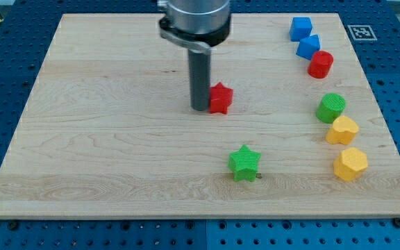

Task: Move the red star towards the center right

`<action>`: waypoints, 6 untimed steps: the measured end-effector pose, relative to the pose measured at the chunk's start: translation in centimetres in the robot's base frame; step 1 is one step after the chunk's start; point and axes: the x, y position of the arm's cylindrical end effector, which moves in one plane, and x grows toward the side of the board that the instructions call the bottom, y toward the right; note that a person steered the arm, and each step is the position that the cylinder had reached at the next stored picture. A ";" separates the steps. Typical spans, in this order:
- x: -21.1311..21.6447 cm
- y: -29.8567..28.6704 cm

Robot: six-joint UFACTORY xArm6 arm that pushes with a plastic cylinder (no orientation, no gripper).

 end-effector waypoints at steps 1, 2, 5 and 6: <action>-0.8 3.4; -2.1 6.4; -3.6 13.6; -3.6 13.2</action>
